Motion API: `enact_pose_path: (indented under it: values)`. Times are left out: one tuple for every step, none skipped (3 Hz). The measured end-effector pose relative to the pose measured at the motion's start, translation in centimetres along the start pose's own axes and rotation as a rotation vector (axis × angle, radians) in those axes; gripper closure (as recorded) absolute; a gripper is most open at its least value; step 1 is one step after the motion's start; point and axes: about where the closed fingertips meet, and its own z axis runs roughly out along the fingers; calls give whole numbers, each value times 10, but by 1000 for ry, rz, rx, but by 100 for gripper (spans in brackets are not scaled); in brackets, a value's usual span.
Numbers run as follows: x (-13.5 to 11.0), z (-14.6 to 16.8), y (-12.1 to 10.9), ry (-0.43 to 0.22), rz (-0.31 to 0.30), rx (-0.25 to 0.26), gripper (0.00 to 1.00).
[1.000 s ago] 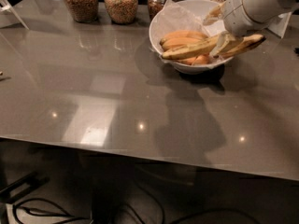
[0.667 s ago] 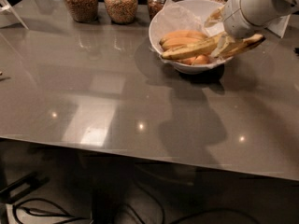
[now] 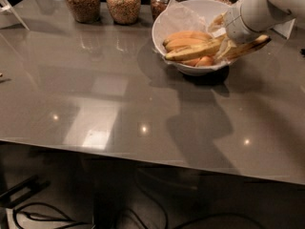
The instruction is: Pick banana from white bowl
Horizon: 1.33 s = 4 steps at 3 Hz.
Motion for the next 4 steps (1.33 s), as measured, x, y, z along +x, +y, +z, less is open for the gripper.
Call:
enact_pose_path:
  values:
    - [-2,6,0,-5,7,4,64]
    - [-4,5,-1,-9,7,5,87]
    - [-10,-4,-7,-11,6,20,100]
    - [-12,-23,-23,-4,-4,69,100]
